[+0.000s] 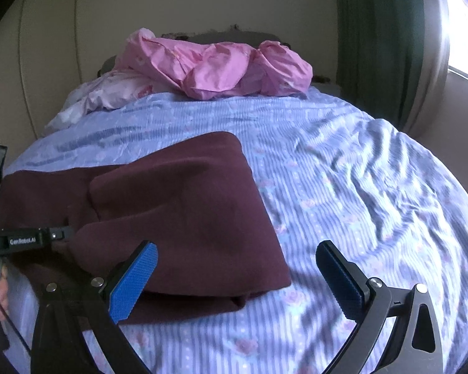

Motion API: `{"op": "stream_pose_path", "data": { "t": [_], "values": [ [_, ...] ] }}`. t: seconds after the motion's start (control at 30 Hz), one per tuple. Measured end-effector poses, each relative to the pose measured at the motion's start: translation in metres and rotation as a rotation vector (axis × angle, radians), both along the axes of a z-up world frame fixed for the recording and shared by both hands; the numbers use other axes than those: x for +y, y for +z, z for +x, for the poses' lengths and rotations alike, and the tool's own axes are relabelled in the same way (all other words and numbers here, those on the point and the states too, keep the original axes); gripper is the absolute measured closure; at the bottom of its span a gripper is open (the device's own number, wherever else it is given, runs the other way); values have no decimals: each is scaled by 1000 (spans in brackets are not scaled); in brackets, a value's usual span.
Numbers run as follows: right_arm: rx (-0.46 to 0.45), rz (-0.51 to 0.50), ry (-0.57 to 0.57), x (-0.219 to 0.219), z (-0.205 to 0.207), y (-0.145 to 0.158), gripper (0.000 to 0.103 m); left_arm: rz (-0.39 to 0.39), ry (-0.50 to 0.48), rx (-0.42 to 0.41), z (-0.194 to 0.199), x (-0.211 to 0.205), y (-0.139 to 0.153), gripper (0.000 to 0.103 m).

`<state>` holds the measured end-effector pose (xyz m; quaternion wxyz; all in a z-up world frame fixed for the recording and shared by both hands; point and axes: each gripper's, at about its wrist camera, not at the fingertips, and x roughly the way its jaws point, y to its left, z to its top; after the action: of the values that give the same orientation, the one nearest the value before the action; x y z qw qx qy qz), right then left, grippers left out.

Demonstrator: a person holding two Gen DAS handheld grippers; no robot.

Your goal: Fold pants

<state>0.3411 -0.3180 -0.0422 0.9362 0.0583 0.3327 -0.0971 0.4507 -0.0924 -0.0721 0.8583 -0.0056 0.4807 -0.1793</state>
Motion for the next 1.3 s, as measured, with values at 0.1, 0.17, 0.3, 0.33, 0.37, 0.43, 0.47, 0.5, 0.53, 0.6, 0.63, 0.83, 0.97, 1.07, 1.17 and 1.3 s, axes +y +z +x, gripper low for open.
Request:
{"op": "stream_pose_path", "data": {
  "t": [0.1,0.17,0.3,0.33,0.37,0.43,0.47,0.5,0.53,0.6,0.63,0.83,0.97,1.07,1.17,1.3],
  "values": [
    [-13,-3,9,6,-7,10,0,3,14,-86,-17,15,21,60],
    [-20,-2,29,12,-11,18,0,-5,32,-135,-34,31,35,56],
    [-57,-18,78,36,-20,36,0,1,91,-204,-66,68,54,54],
    [-66,-26,93,44,-22,40,0,-4,106,-214,-72,76,56,52],
    [-76,-34,104,53,-24,45,0,-9,128,-225,-80,89,59,51],
    [-92,-48,129,71,-26,52,0,-13,173,-247,-92,110,61,44],
    [-97,-55,143,81,-27,55,0,-9,197,-259,-96,120,61,44],
    [-96,-70,157,93,-26,57,0,2,229,-277,-102,136,61,43],
    [-85,-90,177,107,-23,59,0,13,250,-287,-107,147,60,40],
    [-81,-123,219,129,-18,60,0,30,290,-300,-110,172,55,37],
    [-86,-133,231,137,-17,59,0,30,304,-299,-110,182,53,36],
    [-83,-83,268,178,6,50,0,-42,410,-296,-101,228,33,29],
    [-77,-47,259,197,27,39,0,-125,464,-289,-86,247,18,27],
    [-74,-60,265,210,44,34,0,-215,522,-283,-71,257,7,25],
    [-67,-67,287,221,58,31,0,-310,584,-281,-56,268,-4,23],
    [-56,-68,310,230,70,24,0,-440,669,-238,-35,281,-22,19]
  ]
}}
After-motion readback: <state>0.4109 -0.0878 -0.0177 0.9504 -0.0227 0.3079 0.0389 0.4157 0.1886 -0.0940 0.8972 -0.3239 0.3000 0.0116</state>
